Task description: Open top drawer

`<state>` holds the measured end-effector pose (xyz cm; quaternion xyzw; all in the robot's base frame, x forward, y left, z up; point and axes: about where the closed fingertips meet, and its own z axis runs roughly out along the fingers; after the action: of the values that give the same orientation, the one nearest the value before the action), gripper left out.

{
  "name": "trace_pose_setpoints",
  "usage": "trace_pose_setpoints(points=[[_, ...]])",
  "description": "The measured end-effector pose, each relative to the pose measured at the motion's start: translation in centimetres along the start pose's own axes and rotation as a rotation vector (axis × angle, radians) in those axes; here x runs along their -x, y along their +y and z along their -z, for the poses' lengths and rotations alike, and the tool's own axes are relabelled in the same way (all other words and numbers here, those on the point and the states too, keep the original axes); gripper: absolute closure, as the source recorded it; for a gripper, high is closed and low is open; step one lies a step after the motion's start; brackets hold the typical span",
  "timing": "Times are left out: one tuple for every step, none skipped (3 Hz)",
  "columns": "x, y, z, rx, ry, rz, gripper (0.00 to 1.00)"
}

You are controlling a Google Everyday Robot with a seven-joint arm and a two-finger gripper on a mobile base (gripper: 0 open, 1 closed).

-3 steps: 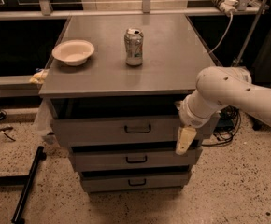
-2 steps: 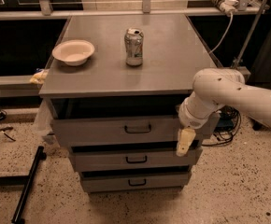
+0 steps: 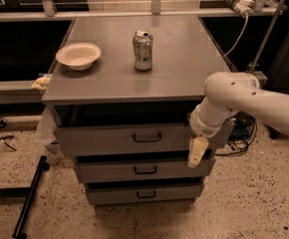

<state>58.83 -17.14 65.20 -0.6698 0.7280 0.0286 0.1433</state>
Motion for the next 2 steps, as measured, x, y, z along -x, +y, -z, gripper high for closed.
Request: trace_pose_setpoints(points=[[-0.22, 0.62, -0.07, 0.037, 0.004, -0.009, 0.00], [-0.68, 1.49, -0.04, 0.077, 0.003, -0.025, 0.00]])
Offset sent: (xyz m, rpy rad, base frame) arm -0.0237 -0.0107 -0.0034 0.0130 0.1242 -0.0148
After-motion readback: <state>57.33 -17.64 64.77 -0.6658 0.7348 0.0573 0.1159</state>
